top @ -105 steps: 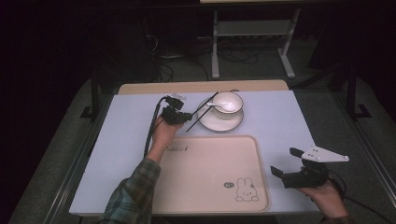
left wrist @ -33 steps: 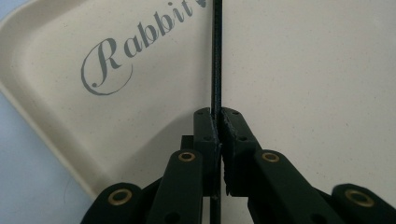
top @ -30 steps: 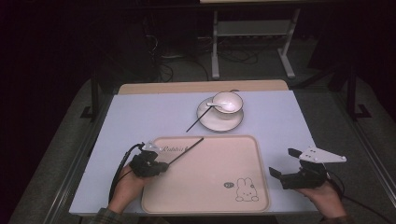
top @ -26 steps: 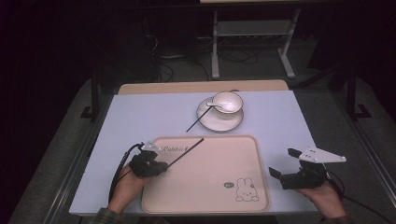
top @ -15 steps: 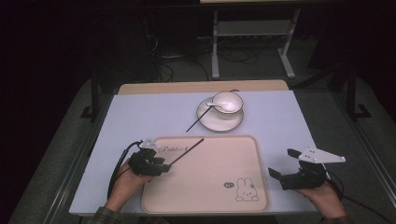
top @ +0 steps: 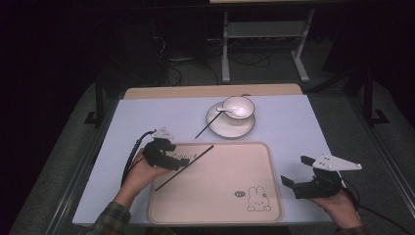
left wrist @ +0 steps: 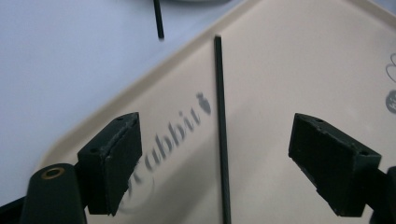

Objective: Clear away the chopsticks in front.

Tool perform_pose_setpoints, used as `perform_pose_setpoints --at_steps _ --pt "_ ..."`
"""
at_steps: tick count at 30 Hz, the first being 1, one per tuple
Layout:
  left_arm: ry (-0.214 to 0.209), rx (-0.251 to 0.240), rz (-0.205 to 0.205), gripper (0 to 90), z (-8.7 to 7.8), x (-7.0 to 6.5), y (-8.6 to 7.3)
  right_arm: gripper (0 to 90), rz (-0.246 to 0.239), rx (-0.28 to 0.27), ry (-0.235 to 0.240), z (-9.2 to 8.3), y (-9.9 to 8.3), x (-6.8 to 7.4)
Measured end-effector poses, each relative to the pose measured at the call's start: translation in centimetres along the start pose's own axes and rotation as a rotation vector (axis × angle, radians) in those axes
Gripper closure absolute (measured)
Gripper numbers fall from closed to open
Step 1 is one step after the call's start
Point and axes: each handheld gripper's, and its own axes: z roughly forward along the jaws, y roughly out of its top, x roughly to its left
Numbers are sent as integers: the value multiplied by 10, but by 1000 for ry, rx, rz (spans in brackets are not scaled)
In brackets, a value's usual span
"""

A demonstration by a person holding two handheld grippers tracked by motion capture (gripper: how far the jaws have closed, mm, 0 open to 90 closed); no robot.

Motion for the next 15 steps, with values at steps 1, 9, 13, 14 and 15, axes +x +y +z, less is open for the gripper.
perform_pose_setpoints --at_steps 1,9,13,14,15 --pt "6 0 8 164 3 1 6 0 0 0 0 0 0 0" --pt "4 -7 53 163 23 6 49 0 2 -4 -2 0 0 -1" --pt "-4 -15 52 164 31 9 64 0 6 -6 -1 -1 -1 -2" --pt "-2 -18 58 165 39 12 76 0 6 -6 -2 -2 -1 -2" --pt "0 -19 59 169 43 13 81 0 7 -6 -3 -2 -1 -2"
